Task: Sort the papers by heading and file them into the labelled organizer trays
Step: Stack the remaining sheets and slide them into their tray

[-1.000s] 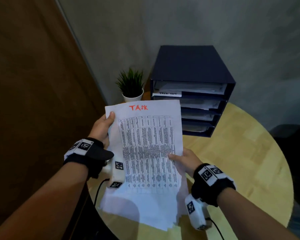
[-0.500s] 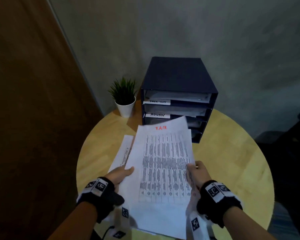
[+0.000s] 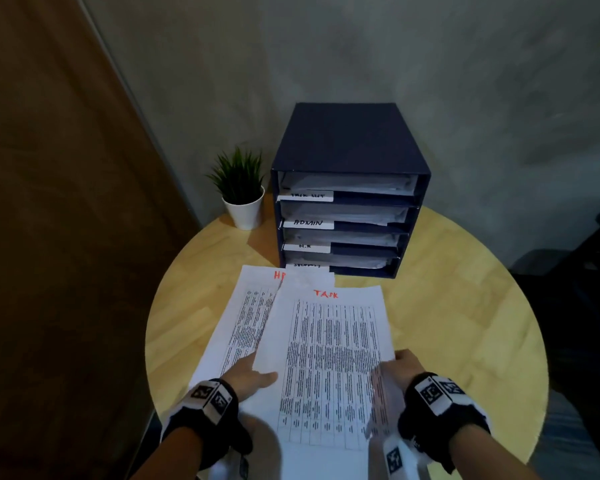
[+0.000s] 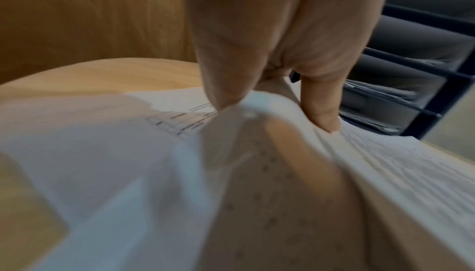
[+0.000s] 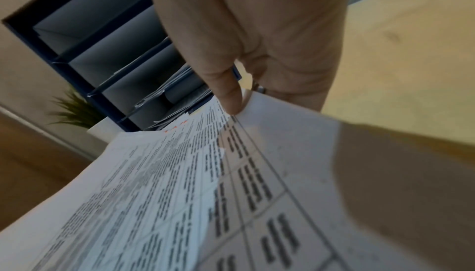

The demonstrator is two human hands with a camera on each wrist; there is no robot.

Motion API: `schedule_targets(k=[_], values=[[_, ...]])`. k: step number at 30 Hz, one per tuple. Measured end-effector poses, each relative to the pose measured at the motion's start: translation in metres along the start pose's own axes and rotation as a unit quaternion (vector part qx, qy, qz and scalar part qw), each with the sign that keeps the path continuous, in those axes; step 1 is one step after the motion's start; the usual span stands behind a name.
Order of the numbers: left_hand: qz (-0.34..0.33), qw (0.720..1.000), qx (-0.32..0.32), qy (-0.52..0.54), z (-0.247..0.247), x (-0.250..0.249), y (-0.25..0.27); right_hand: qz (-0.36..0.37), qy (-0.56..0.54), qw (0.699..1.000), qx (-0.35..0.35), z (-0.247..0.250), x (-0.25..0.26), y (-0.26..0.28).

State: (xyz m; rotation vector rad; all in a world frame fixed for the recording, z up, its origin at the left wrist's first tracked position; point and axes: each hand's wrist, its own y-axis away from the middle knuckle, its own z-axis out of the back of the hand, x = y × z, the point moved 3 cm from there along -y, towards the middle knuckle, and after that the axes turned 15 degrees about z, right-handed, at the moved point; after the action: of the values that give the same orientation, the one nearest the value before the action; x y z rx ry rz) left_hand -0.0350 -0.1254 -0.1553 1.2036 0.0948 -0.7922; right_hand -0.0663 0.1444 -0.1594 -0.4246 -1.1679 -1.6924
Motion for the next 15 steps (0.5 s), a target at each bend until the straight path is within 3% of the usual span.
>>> schedule_targets(k=[6, 10, 15], values=[[-0.011, 1.0, 0.012, 0.008, -0.001, 0.003, 0.011, 0.01, -0.053, 0.998, 0.029, -0.004, -0.012, -0.004], [-0.027, 0.997, 0.009, 0.07, 0.003, 0.004, 0.011, 0.025, -0.189, 0.982, 0.016, 0.0, -0.012, 0.005], [-0.028, 0.991, 0.002, 0.132, 0.015, -0.004, 0.018, 0.092, -0.26, 0.961, 0.019, 0.016, 0.015, 0.019]])
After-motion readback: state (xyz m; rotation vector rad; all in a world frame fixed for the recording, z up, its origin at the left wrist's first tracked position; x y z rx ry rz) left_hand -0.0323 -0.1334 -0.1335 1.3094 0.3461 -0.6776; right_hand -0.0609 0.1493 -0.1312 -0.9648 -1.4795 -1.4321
